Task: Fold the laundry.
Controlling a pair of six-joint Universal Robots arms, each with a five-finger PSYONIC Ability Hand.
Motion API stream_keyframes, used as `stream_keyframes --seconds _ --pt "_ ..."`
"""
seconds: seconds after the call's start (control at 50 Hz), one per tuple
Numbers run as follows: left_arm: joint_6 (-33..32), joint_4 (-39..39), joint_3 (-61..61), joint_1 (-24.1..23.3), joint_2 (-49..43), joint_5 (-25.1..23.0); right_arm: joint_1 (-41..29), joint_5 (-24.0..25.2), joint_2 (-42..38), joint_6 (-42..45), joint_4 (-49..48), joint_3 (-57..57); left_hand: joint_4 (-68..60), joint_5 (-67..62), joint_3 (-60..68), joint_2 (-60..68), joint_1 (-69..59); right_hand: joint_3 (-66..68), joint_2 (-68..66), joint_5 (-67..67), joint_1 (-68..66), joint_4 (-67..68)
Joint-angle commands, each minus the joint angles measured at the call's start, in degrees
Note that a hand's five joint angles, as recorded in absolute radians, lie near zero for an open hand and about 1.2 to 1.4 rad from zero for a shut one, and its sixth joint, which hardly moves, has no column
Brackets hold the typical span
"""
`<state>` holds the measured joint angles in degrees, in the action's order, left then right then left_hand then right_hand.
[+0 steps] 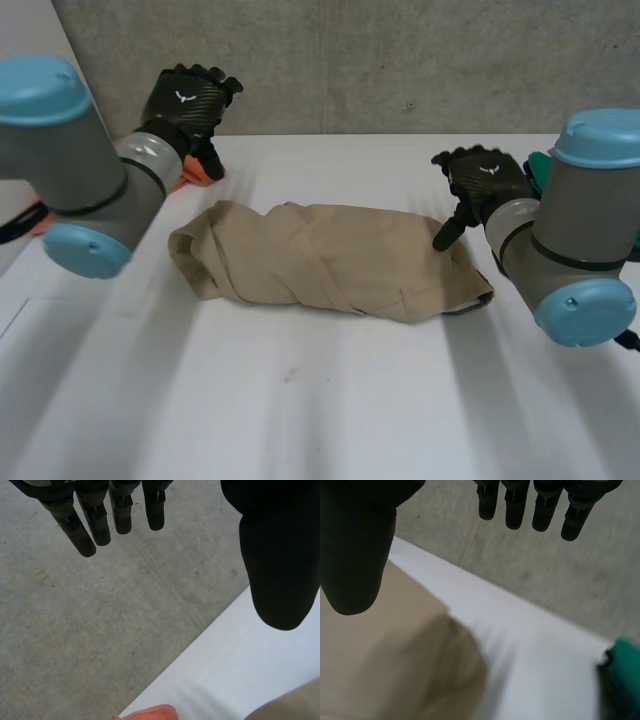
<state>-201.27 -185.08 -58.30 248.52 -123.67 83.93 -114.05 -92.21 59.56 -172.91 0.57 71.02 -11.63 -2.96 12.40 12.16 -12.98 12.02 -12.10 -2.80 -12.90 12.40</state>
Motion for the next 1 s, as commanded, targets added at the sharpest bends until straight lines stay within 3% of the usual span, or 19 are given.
stream_keyframes --seconds 0.02,0.12,0.2,0.26,0.34,0.36,0.4,0.48,0.58,0.7,0.78,0.88,1.0 --pt "-11.32 13.51 1.78 2.76 1.07 -8.42 -0.65 0.37 -2.16 -17.71 13.22 -0.45 1.63 2.96 -2.40 -2.16 2.98 -2.02 2.10 2.80 2.90 -2.40" --pt "-22.47 20.98 3.63 5.48 -3.75 -9.57 -3.02 -0.42 -5.76 -20.98 11.13 -0.36 1.63 2.96 -2.40 -2.16 2.98 -2.02 2.10 2.80 2.90 -2.40" --pt "-26.18 21.70 5.38 5.66 -8.23 -8.78 -3.99 -2.79 -8.84 -19.93 6.56 -0.53 1.09 2.42 -1.86 -1.62 2.44 -2.02 2.10 2.80 2.90 -2.40" --pt "-26.89 21.08 6.27 5.40 -10.70 -8.08 -4.43 -4.72 -10.34 -19.57 3.83 -0.62 -6.28 -4.95 5.51 5.75 -4.93 -2.02 2.10 2.80 2.90 -2.40" --pt "-26.89 20.20 7.32 4.96 -12.99 -8.16 -5.57 -7.63 -11.75 -18.43 -0.74 -0.62 -43.23 -41.91 42.47 42.71 -41.89 35.05 -34.96 -34.26 -34.17 34.67" --pt "-26.63 20.20 7.58 4.26 -13.34 -8.43 -5.74 -8.15 -11.84 -17.38 -2.14 -0.54 -58.64 -57.32 57.88 58.12 -57.30 56.31 -56.23 -55.52 -55.43 55.93" --pt "-26.45 20.20 7.76 3.38 -13.44 -8.25 -5.57 -8.33 -11.49 -15.89 -3.12 -0.27 -68.34 -67.01 67.57 67.81 -66.99 67.96 -67.87 -67.17 -67.08 67.58" --pt "-24.97 20.73 6.28 1.62 -10.03 -8.08 -4.26 -8.60 -9.12 -12.72 -3.30 0.78 -68.37 -67.04 67.60 67.84 -67.02 67.98 -67.90 -67.20 -67.10 67.60" --pt "-19.87 20.73 0.83 0.39 -1.06 -8.87 1.01 -7.37 0.63 -10.35 -5.05 1.66 -68.37 -67.04 67.60 67.84 -67.02 67.98 -67.90 -67.20 -67.10 67.60" --pt "-7.13 19.94 -7.17 -3.39 12.92 -10.71 6.03 1.59 4.16 -5.77 -4.62 -8.51 -68.37 -67.04 67.60 67.84 -67.02 67.98 -67.90 -67.20 -67.10 67.60" --pt "-2.03 18.27 -11.21 -6.46 16.62 -10.80 6.73 6.95 -0.40 -5.33 0.55 -19.76 -68.37 -67.04 67.60 67.84 -67.02 67.98 -67.90 -67.20 -67.10 67.60" --pt "0.26 14.94 -14.91 -10.15 15.40 -9.66 6.65 13.01 -12.15 -4.90 8.37 -36.18 -68.37 -67.04 67.60 67.84 -67.02 67.98 -67.90 -67.20 -67.10 67.60" --pt "0.53 13.96 -14.39 -12.62 7.41 -7.99 4.37 13.99 -23.42 -2.53 10.94 -44.74 -67.05 -65.73 66.29 66.53 -65.71 67.98 -67.90 -67.20 -67.10 67.60"
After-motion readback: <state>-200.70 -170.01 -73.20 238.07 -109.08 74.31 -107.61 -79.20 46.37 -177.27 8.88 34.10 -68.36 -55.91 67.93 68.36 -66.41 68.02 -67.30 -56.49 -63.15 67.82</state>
